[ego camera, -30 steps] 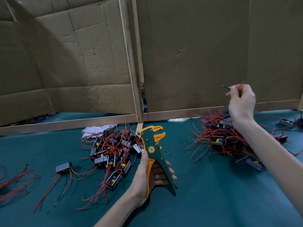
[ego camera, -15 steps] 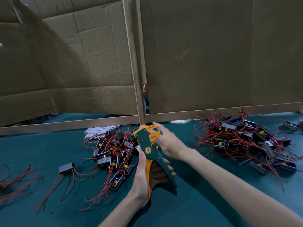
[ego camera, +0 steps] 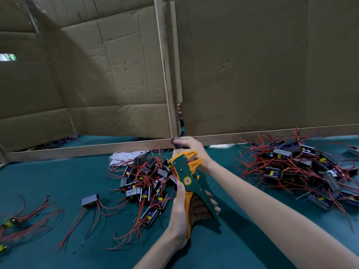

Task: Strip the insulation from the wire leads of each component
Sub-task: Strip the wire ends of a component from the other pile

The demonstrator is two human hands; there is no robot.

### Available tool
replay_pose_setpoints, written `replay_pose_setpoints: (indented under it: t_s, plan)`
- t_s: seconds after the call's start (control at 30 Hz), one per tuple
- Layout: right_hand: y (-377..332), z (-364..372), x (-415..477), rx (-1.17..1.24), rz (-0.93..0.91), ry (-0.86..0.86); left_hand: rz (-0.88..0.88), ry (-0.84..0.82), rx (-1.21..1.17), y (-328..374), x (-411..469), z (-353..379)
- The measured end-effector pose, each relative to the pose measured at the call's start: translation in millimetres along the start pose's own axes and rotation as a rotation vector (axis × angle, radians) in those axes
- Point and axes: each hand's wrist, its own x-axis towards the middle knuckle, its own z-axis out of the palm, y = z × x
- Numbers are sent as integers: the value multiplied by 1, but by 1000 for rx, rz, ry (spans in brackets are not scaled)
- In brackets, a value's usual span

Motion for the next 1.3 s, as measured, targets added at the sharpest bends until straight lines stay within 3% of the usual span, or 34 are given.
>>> replay_pose_setpoints:
  t_s: [0.13, 0.37, 0.63, 0.83, 1.03, 1.3]
  plan:
    - [13, -39, -22, 296, 183, 211, 3, -29, 50, -2, -4, 0]
    - [60, -70, -101, 29, 326, 78, 29, 12, 3, -3, 0, -1]
    - [79, -63, -125, -297, 116, -126, 62, 48, 42, -5, 7, -9]
    - [79, -61, -126, -329, -16, -212, 53, 22, 61, -7, 9, -10]
    - [77, -63, -132, 3, 101, -97, 17, -36, 46, -8, 9, -13]
    - [65, -78, -137, 816, 383, -120, -107, -154, 101, -10, 12, -19]
